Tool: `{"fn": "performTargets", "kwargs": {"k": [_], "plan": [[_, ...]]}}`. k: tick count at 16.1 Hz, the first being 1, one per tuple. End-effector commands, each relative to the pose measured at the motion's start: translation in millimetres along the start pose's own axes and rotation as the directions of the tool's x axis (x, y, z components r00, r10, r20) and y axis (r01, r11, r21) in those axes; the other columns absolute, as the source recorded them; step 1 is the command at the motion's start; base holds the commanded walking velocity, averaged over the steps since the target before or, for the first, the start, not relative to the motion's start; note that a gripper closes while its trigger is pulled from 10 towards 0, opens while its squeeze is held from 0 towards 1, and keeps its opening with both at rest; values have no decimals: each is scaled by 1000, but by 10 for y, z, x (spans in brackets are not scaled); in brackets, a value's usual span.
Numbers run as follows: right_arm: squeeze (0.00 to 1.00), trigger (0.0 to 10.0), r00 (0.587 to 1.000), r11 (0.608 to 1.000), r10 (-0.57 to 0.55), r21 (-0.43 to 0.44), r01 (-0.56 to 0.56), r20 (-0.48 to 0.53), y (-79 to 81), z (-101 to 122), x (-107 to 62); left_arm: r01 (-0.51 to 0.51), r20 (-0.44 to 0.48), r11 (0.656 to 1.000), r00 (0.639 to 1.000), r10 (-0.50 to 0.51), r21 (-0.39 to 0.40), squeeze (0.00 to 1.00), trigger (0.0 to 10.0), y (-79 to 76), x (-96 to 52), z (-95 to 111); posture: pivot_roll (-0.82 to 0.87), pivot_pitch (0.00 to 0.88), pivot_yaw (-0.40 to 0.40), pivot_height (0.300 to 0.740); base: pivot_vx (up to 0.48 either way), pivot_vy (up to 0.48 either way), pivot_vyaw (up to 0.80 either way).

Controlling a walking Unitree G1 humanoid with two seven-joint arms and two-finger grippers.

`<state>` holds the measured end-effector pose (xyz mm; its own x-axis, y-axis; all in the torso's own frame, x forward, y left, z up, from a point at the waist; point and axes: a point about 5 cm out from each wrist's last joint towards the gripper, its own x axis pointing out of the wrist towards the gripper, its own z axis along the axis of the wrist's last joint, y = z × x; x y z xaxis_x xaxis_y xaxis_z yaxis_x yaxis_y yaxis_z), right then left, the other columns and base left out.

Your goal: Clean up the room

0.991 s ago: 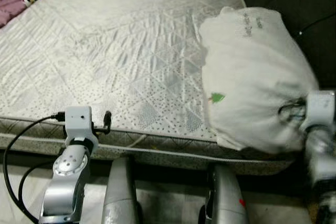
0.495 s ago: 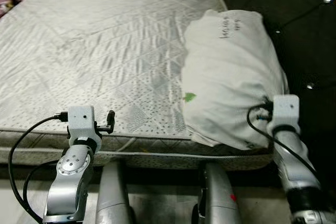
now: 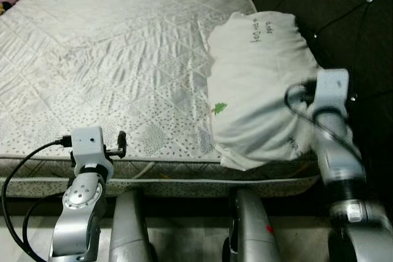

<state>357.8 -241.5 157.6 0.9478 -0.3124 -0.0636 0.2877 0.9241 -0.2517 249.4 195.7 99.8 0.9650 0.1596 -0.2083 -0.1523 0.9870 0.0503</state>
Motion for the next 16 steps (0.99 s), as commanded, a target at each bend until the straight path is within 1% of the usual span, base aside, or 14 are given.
{"fn": "performTargets", "kwargs": {"k": [1, 3, 4, 5, 6, 7, 8, 9, 11, 13, 14, 15, 16], "plan": [[1000, 10000, 999, 1000, -1, 24, 2, -42, -53, 8, 53, -17, 11, 1000, 1000, 17, 9, 0, 10000, 31, 6, 29, 70, 27, -51, 536, 0, 0, 0], [1000, 10000, 997, 999, -31, 29, 33, -65, -156, 14, 105, -43, 8, 999, 999, 42, 17, 0, 10000, 84, -19, 17, 70, 27, -51, 536, 0, 0, 0], [1000, 10000, 998, 999, -32, 22, 34, -62, -162, 18, 96, -56, 7, 998, 998, 56, 17, 0, 10000, 99, -28, 13, 77, 28, -58, 536, 0, 0, 0], [1000, 10000, 998, 1000, -23, -4, 23, -66, -143, -20, 53, -67, 10, 998, 998, 67, 20, 0, 10000, 108, -41, 14, 78, 27, -62, 536, 0, 0, 0], [1000, 10000, 997, 1000, -8, -14, 7, -75, -127, -133, -63, -71, 4, 997, 997, 71, 20, 0, 10000, 101, -65, 7, 79, 26, -63, 536, 0, 0, 0], [1000, 10000, 997, 1000, -3, -21, 2, -77, -126, -165, -101, -71, 4, 997, 997, 71, 19, 0, 10000, 101, -71, 6, 79, 26, -63, 536, 0, 0, 0], [1000, 10000, 993, 997, 50, -51, -56, -108, -92, -390, -360, -78, -4, 997, 997, 79, 26, 0, 10000, 111, -92, -16, 75, 23, -64, 536, 0, 0, 0], [1000, 10000, 987, 993, 91, -68, -101, -132, -72, -525, -542, -86, -10, 996, 996, 86, 27, 0, 10000, 119, -96, -30, 66, 22, -63, 536, 0, 0, 0], [1000, 10000, 974, 982, 140, -97, -159, -178, -80, -731, -847, -97, -11, 995, 995, 97, 31, 0, 10000, 126, -88, -39, 53, 19, -60, 536, 0, 0, 0], [1000, 10000, 970, 973, 156, -139, -183, -187, -147, -814, -1037, -127, 1, 991, 992, 127, 35, 0, 10000, 135, -77, -18, 48, 12, -53, 536, 0, 0, 0], [1000, 10000, 976, 973, 145, -156, -171, -164, -177, -773, -1054, -150, 24, 988, 989, 149, 35, 0, 10000, 151, -83, 20, 49, 10, -51, 536, 0, 0, 0], [1000, 10000, 985, 972, 141, -172, -157, -102, -172, -659, -1009, -175, 49, 984, 984, 173, 38, 0, 10000, 175, -91, 60, 51, 5, -47, 536, 0, 0, 0], [1000, 10000, 990, 972, 142, -185, -142, -15, -136, -483, -942, -199, 71, 979, 978, 196, 37, 0, 10000, 197, -102, 94, 54, 2, -45, 536, 0, 0, 0]]}}
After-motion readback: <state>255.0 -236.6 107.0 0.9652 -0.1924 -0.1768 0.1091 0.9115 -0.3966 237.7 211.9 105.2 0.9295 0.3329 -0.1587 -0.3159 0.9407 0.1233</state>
